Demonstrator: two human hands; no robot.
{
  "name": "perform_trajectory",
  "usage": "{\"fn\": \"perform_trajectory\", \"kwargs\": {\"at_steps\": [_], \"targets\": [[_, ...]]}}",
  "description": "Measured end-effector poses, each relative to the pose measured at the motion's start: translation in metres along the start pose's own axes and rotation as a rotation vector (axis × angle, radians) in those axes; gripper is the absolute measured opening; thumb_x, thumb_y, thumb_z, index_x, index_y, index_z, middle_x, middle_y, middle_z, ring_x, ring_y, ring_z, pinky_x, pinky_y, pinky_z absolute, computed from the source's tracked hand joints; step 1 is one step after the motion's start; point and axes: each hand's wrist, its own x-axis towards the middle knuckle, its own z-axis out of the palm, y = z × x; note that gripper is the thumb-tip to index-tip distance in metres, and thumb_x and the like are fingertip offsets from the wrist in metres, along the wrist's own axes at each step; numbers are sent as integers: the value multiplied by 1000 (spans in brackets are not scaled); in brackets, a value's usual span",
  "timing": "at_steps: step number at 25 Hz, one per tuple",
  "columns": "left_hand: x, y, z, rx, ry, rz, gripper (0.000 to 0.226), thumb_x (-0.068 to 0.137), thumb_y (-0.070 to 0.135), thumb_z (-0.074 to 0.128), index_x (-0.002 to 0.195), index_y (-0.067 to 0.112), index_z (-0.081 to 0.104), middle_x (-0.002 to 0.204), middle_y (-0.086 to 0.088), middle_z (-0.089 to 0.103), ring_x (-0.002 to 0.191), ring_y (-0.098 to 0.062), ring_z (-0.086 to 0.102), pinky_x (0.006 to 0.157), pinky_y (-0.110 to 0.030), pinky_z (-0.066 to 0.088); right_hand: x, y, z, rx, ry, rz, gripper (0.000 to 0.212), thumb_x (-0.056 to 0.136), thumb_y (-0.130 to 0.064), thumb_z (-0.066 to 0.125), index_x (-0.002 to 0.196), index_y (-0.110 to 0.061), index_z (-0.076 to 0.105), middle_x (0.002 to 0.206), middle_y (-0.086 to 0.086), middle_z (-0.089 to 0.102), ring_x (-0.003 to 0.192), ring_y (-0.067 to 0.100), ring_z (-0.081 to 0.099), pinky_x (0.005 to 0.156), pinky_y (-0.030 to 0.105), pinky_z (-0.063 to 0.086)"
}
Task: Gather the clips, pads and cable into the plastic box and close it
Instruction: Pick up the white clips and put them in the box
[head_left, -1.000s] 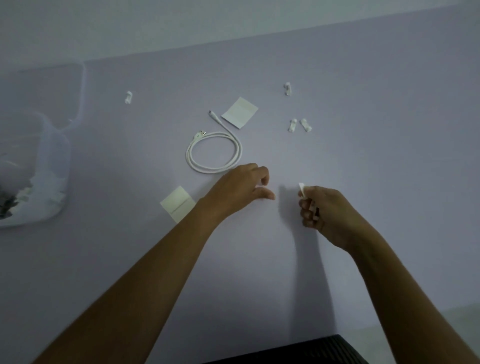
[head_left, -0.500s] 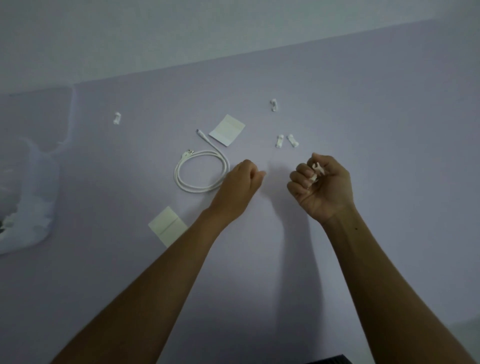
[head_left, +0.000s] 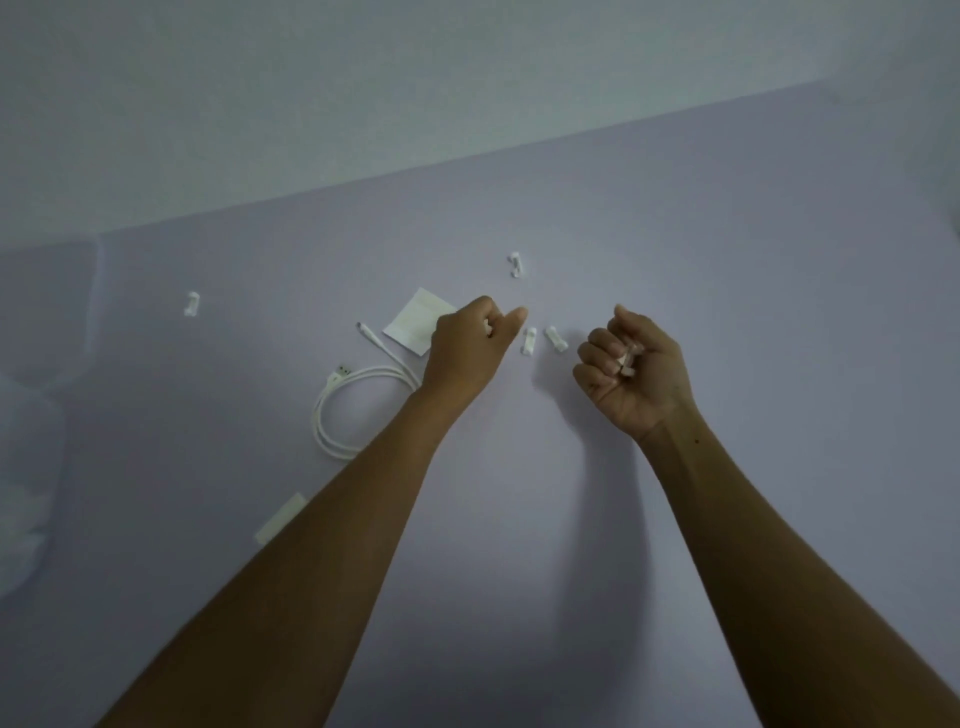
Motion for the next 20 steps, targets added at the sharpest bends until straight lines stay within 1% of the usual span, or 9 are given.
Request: {"fn": "perform_trajectory", "kwargs": {"at_steps": [2,4,6,7,9,10,13,16,20], "targets": [[8,1,3,104,-68,132,28,90,39,54,81,12,50,67,-6,59,67,-29,58,59,-31,44,7,-4,1,-25,16,29,31,81,-22,61,56,-16,43,44,-3,36,37,10,29,36,20,22],[15,3,3,200,-261,237,30,91,38,53,108,13,50,90,-15,67,83,-33,63,72,-39,53,12,-10,6,-294,138,18,25,91,-28,54,72,-13,51,44,-3,35,36,10,28,37,18,22],[22,7,0,235,-433,224,45,89,40,55,126,18,40,105,-19,65,94,-33,62,82,-42,52,16,-18,9,-891,275,-95,23,94,-32,53,97,-9,56,50,-1,42,41,12,34,40,20,28],[25,9,0,245,-478,200,51,87,40,58,129,20,36,109,-19,63,98,-34,61,85,-42,51,19,-21,10,-1225,290,-146,25,94,-34,54,107,-13,55,57,-1,48,45,12,40,43,22,32],[28,13,3,287,-535,175,57,84,39,64,129,20,35,112,-19,62,100,-35,60,84,-40,49,24,-25,10,-1753,196,-186,32,92,-36,55,119,-23,45,68,-1,53,58,14,50,54,24,37],[30,14,5,312,-552,179,56,83,38,65,127,19,36,111,-19,62,98,-35,60,81,-39,47,26,-26,10,-1902,146,-168,37,91,-36,56,123,-25,40,71,-1,52,63,16,51,58,26,38],[34,17,7,359,-533,228,46,83,40,64,114,16,39,102,-16,61,92,-35,59,71,-37,43,30,-29,12,-2134,76,-100,47,92,-32,56,131,-23,32,86,8,58,75,25,56,66,33,43],[34,14,5,347,-511,201,42,85,39,63,109,12,41,102,-17,61,91,-35,59,71,-37,44,33,-27,16,-2220,35,-79,54,90,-35,57,135,-27,28,95,10,59,79,26,57,68,33,44],[30,9,4,294,-456,122,38,86,30,64,106,7,42,103,-19,60,92,-36,60,76,-38,46,39,-23,15,-2340,4,-142,41,93,-37,52,127,-27,33,101,13,63,79,26,58,67,34,46]]}}
